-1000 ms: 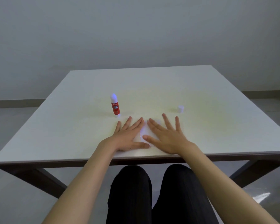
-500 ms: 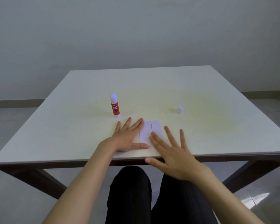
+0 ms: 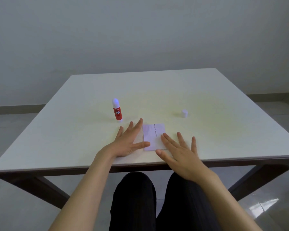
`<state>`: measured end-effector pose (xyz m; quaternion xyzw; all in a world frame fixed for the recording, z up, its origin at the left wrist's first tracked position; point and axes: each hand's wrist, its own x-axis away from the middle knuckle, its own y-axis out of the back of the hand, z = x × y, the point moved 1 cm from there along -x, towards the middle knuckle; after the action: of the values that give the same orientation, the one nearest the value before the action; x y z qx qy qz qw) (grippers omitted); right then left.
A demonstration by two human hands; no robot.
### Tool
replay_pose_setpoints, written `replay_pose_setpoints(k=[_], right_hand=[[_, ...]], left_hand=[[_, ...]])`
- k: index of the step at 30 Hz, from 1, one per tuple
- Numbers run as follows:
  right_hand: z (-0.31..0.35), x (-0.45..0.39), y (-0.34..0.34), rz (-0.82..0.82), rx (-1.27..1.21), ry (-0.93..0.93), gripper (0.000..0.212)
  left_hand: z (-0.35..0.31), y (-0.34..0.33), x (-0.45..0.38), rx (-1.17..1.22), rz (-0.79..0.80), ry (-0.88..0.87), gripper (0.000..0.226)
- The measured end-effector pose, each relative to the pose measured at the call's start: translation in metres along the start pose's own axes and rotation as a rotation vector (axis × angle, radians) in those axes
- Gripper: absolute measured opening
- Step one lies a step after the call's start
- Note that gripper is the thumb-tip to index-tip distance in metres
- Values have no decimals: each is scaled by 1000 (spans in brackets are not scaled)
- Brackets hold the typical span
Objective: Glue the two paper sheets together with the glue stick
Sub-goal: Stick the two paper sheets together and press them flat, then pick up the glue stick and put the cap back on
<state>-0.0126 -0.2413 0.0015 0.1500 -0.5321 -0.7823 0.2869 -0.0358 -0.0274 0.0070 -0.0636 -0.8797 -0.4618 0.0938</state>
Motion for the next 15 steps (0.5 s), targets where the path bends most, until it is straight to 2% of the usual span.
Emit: replay_pose_setpoints(k=[2,4,6,8,9,11,13,15], right_hand=[[-2,2,-1,-5,-72,10,93],[-4,5,-1,-27,-150,20,87],[-7,6,0,-57,-231,19,81],[-6,6,1,-76,-262,11,77],[-4,7,1,-80,-249,7,78],[-2,8,0,-87,-207,3,79],[-1,8,-1,-105,-179,-9,80],[-1,8,-2,-126,-159,-22,83]], left_hand=[[0,4,7,234,-70,-52,93],[0,5,13,491,-260,-129,83],[4,3,15,713,-617,-101,57],[10,5,12,756,-975,62,37],[13,8,9,735,-1088,149,37],[18,17,-3,689,-1147,254,51],[22,25,-17,687,-1056,305,66],[23,29,-28,653,-992,316,60]])
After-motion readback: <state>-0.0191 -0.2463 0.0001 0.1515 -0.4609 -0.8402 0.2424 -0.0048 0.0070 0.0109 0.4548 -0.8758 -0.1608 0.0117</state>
